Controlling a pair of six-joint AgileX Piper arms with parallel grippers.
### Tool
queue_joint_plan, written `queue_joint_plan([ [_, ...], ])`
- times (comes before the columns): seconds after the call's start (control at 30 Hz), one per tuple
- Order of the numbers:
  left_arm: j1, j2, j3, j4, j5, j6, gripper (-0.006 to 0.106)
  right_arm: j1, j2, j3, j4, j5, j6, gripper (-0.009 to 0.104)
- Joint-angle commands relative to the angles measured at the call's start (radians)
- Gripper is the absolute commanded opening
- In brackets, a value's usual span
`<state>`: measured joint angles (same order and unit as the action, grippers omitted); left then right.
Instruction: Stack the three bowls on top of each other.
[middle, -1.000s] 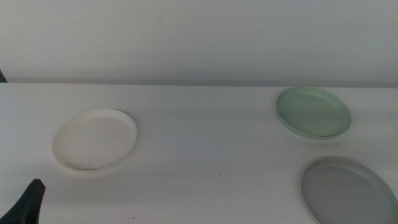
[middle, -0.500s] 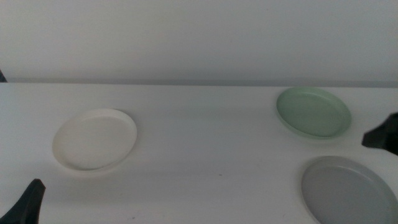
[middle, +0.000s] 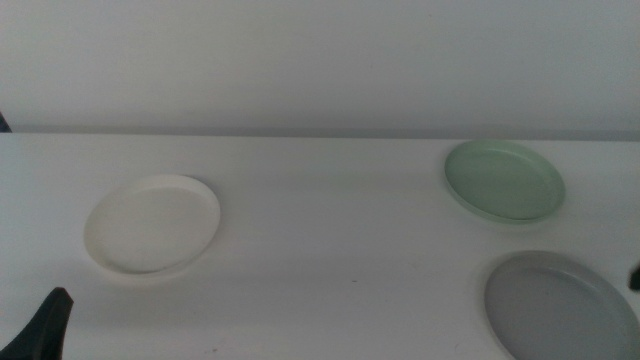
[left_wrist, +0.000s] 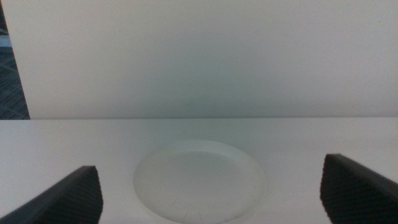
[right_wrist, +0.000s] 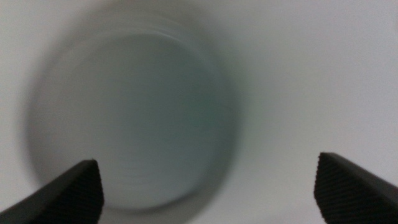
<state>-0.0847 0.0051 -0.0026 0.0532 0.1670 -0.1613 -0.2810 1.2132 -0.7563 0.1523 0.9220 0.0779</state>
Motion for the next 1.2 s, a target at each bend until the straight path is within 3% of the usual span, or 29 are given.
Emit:
queue_joint_plan([
  [0.0, -0.005, -0.041, 0.040, 0.000, -0.016, 0.000, 0.094, -0.060, 0.086, -0.008, -0.008, 0.015, -0.022, 0.087],
  [0.13, -0.005, -0.041, 0.040, 0.000, -0.016, 0.000, 0.094, -0.044, 0.218, -0.016, -0.016, -0.034, -0.034, 0.076],
  [0.57, -0.005, -0.041, 0.040, 0.000, -0.016, 0.000, 0.094, -0.008, 0.484, -0.072, -0.056, -0.124, -0.027, 0.060],
  [0.67, -0.005, -0.041, 0.040, 0.000, -0.016, 0.000, 0.094, -0.008, 0.512, -0.072, -0.066, -0.141, -0.027, 0.051],
  [0.83, -0.005, -0.041, 0.040, 0.000, -0.016, 0.000, 0.094, -0.008, 0.523, -0.072, -0.076, -0.167, -0.027, 0.026],
  [1.0, -0.005, -0.041, 0.040, 0.000, -0.016, 0.000, 0.094, -0.008, 0.523, -0.072, -0.086, -0.182, -0.027, 0.021],
  [1.13, -0.005, -0.041, 0.040, 0.000, -0.016, 0.000, 0.094, -0.008, 0.523, -0.070, -0.090, -0.182, -0.027, -0.001],
  [1.17, -0.005, -0.041, 0.040, 0.000, -0.016, 0.000, 0.094, -0.003, 0.523, -0.070, -0.095, -0.175, -0.032, -0.002],
])
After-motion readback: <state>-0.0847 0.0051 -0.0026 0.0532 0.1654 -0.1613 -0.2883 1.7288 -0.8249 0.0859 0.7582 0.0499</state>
